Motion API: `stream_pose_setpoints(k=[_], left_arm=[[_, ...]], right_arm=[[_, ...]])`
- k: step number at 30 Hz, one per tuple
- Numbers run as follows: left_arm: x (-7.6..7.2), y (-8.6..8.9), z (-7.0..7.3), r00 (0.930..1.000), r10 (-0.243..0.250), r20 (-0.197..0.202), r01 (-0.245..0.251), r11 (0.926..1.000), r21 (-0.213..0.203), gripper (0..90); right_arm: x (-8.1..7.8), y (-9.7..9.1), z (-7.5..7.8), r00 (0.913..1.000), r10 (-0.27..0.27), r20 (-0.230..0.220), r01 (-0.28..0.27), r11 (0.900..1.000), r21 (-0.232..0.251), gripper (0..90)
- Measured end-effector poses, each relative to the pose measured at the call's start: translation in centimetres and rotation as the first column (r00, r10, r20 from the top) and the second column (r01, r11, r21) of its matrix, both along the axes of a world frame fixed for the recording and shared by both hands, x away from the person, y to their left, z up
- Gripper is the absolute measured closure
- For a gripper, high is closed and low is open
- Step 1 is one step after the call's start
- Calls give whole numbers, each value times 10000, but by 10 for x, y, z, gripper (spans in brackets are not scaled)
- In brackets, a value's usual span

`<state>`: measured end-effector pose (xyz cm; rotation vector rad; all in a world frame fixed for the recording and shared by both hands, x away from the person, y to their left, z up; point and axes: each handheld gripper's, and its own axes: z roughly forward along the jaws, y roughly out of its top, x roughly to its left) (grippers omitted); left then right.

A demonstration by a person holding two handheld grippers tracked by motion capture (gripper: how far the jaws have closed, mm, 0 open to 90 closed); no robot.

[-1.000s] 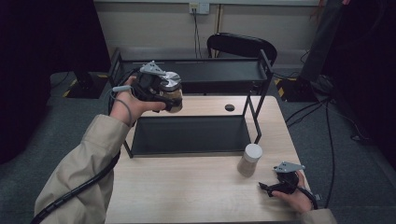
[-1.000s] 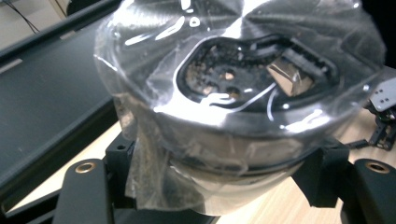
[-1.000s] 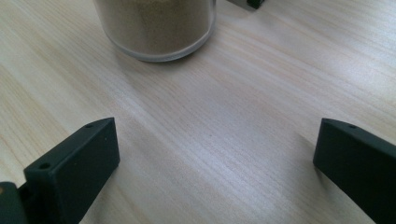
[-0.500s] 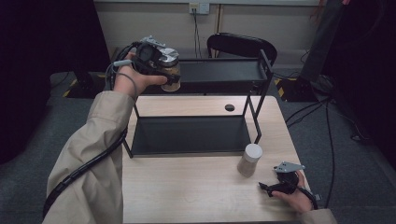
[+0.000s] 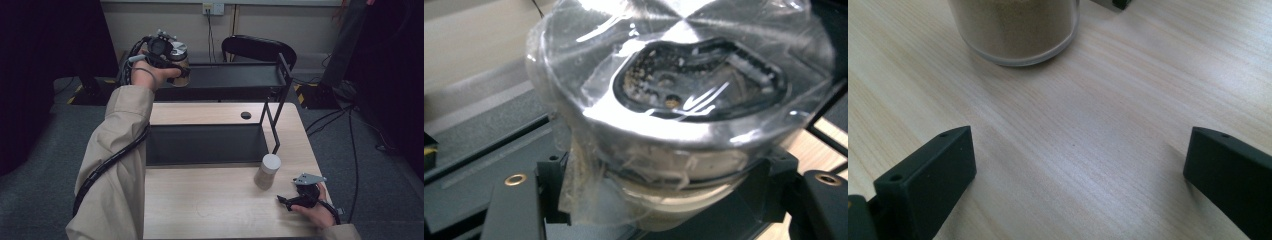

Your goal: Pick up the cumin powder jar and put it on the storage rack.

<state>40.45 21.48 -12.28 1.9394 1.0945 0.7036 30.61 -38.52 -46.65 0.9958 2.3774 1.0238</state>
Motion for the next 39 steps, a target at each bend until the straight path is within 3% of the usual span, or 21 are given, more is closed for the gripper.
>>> stream_pose_setpoints(k=[4,7,16,34,39], left_arm=[[5,0,-7,9996,266,7,-266,9996,-133,304],[8,-1,-9,9992,400,23,-400,9992,-2,304],[12,-3,-12,9995,325,5,-325,9995,6,304],[14,-5,-18,9976,693,19,-692,9971,-308,295],[9,-7,-19,9947,1012,208,-1005,9945,-302,201]], right_arm=[[0,0,0,10000,7,-1,-7,10000,2,0],[0,0,0,10000,8,-2,-8,10000,2,0],[0,0,0,10000,9,-1,-9,10000,3,0],[0,0,0,10000,8,-2,-8,10000,3,0],[0,0,0,10000,14,-1,-14,10000,2,0]])
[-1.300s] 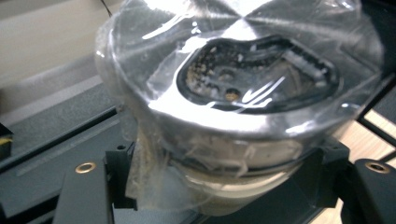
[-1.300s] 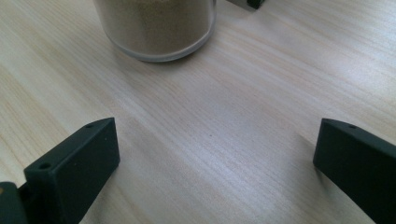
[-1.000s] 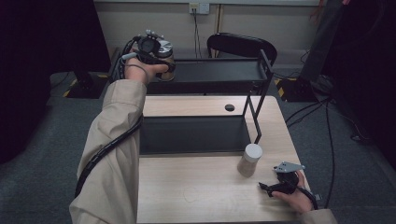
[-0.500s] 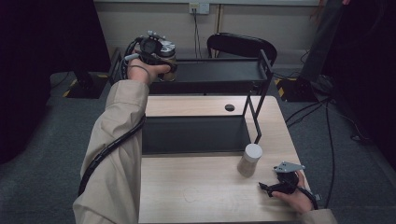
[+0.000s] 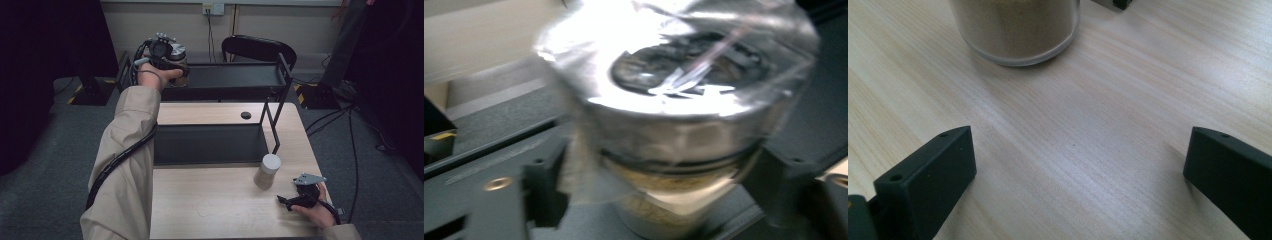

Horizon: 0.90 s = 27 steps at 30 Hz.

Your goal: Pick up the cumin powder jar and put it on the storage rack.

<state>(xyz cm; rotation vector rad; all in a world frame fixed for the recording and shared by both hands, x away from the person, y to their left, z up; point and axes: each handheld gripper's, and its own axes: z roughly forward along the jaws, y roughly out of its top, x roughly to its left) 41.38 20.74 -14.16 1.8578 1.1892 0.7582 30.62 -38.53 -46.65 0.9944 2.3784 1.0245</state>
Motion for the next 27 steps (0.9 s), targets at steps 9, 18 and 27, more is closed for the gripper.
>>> stream_pose_setpoints(k=[9,18,27], left_arm=[[-15,1,-3,9996,160,250,-154,9996,-239,0],[-42,2,-19,9972,-338,668,344,9994,-75,2],[-70,13,-41,9858,-1249,1122,1271,9918,-126,2]], right_arm=[[0,0,0,10000,9,8,-9,10000,-2,0],[0,0,0,10000,6,8,-7,10000,2,0],[0,0,0,10000,5,7,-5,10000,-1,0]])
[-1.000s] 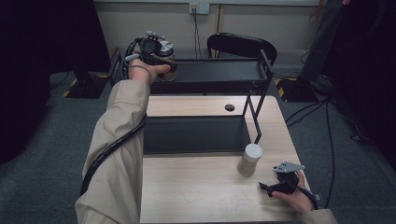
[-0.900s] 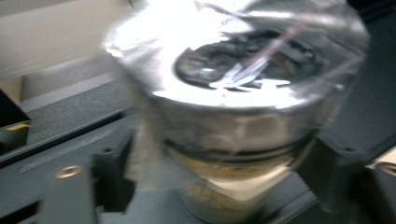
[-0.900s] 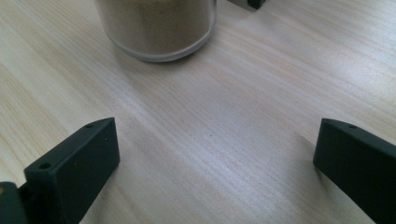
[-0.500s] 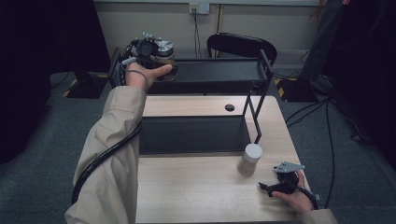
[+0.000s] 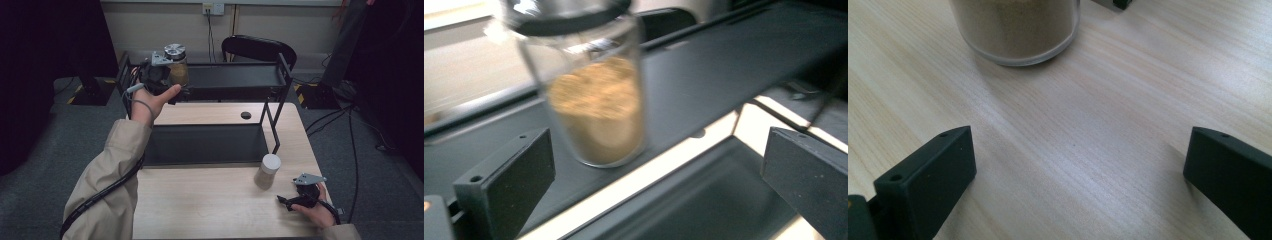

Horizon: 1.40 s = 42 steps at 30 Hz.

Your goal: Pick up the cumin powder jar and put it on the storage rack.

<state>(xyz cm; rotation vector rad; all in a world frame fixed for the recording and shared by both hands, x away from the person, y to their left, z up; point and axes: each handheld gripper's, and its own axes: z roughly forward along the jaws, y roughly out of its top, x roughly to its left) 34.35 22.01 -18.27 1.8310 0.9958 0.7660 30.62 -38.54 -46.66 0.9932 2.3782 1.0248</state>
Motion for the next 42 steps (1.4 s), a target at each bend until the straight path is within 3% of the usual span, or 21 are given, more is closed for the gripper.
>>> stream_pose_setpoints(k=[7,8,14,31,42], left_arm=[[-16,9,-23,9973,-736,4,736,9972,-88,4],[-19,8,-26,9968,-794,-7,794,9968,53,4],[-28,14,-44,9875,-1557,-257,1562,9876,166,3],[-63,21,-109,9791,-1941,-604,1946,9809,30,4],[-77,27,-149,9744,-2055,-910,2045,9787,-201,5]], right_arm=[[0,0,0,10000,-7,2,7,10000,4,0],[0,0,0,10000,-5,3,5,10000,3,0],[0,0,0,10000,-6,1,6,10000,3,0],[0,0,0,10000,3,3,-3,10000,-5,0],[0,0,0,10000,2,3,-2,10000,-4,0]])
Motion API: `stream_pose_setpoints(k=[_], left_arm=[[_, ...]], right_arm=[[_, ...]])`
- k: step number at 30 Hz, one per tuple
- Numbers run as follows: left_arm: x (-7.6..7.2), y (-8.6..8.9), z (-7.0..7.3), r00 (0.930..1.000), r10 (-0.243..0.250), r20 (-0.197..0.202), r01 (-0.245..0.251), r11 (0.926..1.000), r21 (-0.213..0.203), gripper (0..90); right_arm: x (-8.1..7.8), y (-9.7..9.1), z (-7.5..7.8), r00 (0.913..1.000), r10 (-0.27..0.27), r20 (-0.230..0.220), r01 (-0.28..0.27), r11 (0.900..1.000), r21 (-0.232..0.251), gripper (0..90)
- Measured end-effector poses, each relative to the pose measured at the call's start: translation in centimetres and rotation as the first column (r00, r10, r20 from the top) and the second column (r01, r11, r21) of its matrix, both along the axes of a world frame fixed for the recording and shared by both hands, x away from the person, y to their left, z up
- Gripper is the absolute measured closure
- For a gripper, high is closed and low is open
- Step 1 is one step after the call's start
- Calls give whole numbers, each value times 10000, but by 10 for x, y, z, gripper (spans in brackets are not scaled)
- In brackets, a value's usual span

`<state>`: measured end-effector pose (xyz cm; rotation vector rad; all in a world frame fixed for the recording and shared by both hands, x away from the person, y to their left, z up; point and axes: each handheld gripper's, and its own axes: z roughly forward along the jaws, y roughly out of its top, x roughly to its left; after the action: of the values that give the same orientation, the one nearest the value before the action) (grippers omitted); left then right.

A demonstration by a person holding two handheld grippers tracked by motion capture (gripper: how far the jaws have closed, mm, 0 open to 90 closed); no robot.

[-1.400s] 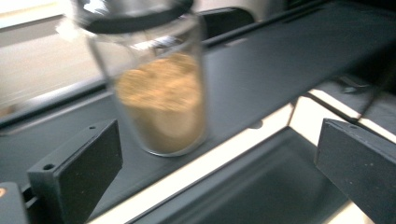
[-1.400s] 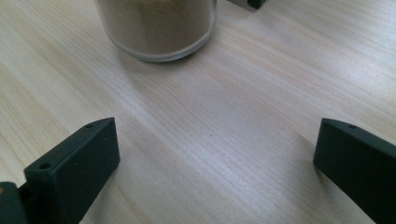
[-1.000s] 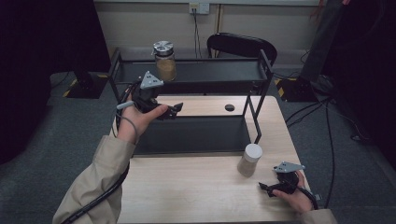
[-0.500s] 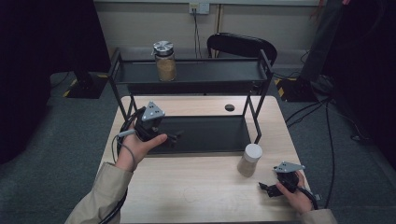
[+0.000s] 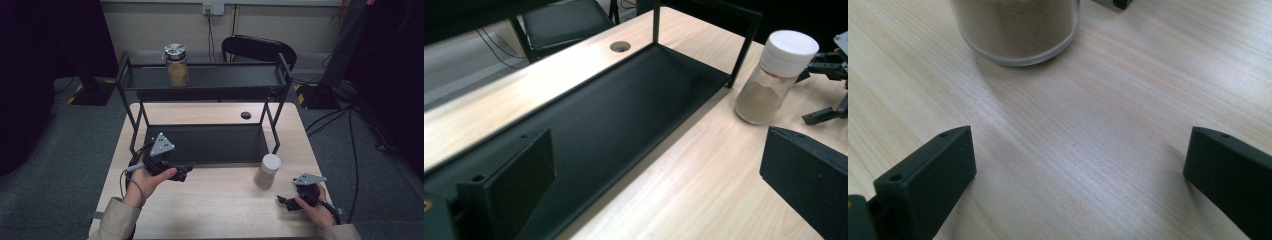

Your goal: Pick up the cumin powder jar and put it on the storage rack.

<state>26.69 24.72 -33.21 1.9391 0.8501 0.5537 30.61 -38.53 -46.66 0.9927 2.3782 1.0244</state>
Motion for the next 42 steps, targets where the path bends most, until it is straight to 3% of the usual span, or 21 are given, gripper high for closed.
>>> stream_pose_setpoints(k=[14,31,42], left_arm=[[-11,0,-37,9992,-305,-268,304,9995,-28,7],[-10,-1,-91,9914,-704,-1104,723,9973,133,10],[-9,-2,-110,9869,-967,-1291,1042,9932,524,12]], right_arm=[[0,0,0,10000,0,1,0,10000,-1,0],[0,0,0,10000,0,3,0,10000,-1,0],[0,0,0,10000,1,2,-1,10000,-2,0]])
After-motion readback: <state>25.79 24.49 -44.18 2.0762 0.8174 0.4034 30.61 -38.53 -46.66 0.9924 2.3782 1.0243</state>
